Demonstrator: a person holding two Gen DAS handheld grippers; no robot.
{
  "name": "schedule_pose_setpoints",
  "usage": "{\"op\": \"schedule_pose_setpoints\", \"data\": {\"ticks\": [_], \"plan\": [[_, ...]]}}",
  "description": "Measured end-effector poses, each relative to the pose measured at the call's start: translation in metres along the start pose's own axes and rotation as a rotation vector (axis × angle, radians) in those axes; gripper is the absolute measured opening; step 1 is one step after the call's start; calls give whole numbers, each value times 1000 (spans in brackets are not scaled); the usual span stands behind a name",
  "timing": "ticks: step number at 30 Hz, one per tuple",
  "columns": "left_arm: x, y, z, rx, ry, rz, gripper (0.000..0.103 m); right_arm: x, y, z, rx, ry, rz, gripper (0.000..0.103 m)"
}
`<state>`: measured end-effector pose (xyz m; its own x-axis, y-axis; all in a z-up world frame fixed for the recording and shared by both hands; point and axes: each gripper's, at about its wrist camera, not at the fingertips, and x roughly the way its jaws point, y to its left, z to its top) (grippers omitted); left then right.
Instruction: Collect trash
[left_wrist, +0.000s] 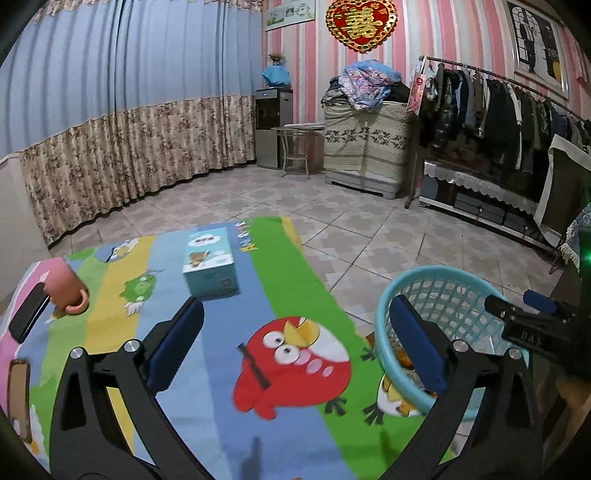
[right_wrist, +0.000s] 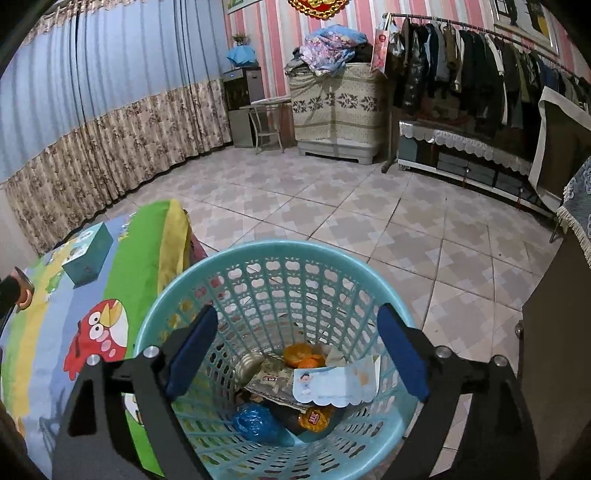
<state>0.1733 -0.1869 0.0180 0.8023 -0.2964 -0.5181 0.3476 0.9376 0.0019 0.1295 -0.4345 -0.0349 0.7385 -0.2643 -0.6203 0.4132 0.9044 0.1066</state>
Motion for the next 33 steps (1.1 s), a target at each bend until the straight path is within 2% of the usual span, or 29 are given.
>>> {"op": "schedule_pose_setpoints", "data": {"ticks": [2,7,14,22,27,33], "plan": [[-8,6,-4,-9,-1,11,97,-4,4,-1,-3,-9,8,95],[-26,23,-15,-35,-8,32,97,-16,23,-4,-62,-30,20,98],[-51,45,-29,-54,-13,69,97,-41,53,-9,-84,-70,92,98],[-86,76,-41,-77,-47,121,97,-60,83,-22,-133,-83,110,98],[-106,100,-51,-125,-56,140,97,-87,105,-32,-179,-138,139,98],[-135,116,-62,-118,-95,176,97,-121,125,-54,-160,-168,234,98]]}}
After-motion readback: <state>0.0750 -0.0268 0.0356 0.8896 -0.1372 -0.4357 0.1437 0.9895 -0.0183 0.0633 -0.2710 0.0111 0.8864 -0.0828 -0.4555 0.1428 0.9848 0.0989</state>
